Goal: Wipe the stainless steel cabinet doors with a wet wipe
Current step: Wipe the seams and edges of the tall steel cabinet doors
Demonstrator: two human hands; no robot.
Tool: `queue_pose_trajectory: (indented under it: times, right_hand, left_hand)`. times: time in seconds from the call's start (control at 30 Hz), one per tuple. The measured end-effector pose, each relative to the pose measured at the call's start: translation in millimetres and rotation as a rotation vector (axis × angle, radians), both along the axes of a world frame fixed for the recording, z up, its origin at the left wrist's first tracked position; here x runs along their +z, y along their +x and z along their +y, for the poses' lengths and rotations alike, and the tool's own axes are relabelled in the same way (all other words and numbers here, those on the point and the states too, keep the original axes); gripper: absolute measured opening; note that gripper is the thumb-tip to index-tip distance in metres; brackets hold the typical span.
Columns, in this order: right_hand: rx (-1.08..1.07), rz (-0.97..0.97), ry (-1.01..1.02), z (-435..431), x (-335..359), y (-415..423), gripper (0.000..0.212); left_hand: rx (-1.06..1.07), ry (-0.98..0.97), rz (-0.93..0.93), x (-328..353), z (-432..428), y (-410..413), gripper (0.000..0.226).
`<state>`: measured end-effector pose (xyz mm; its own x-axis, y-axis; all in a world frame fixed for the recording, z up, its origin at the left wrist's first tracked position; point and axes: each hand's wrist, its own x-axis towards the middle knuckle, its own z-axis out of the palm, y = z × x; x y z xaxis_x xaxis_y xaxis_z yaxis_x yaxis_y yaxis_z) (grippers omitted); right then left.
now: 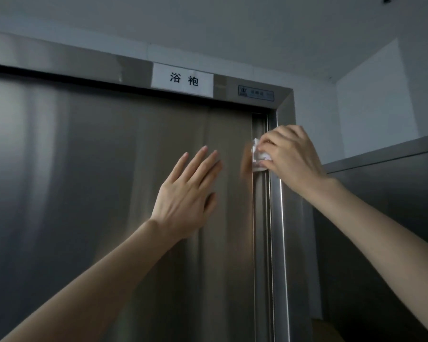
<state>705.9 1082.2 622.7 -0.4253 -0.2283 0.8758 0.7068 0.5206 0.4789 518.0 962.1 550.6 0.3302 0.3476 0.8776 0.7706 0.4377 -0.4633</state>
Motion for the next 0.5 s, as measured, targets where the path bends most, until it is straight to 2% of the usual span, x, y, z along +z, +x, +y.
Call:
queue_pose_trajectory:
  times: [0.07, 0.2, 0.3, 0.37, 0.5]
  right_hand:
    - [-0.038, -0.037, 0.049, -1.4, -0.1, -2.4, 0.017]
    - [0.025, -0.077, 0.104, 2.1, -19.1, -4.3, 0.01]
    - [0.013, 0.019, 0.071, -0.5, -4.0, -9.2, 0.005]
    - [-0.038, 0.114, -0.018, -3.2, 9.0, -17.2, 0.011]
    - [0.033, 0.106, -0.066, -4.7, -3.7, -17.6, 0.013]
  left_hand:
    - [0.011, -0.001, 0.008, 10.5, 3.3, 0.3, 0.059]
    - [0.012, 0.021, 0.031, 10.1, 7.0, -3.3, 0.059]
    - [-0.005, 0.027, 0.043, 11.0, 7.4, -4.7, 0.059]
    - [-0.01, 0.032, 0.047, 10.8, 7.7, -5.7, 0.059]
    - [-0.028, 0.028, 0.044, 9.8, 7.4, -4.8, 0.058]
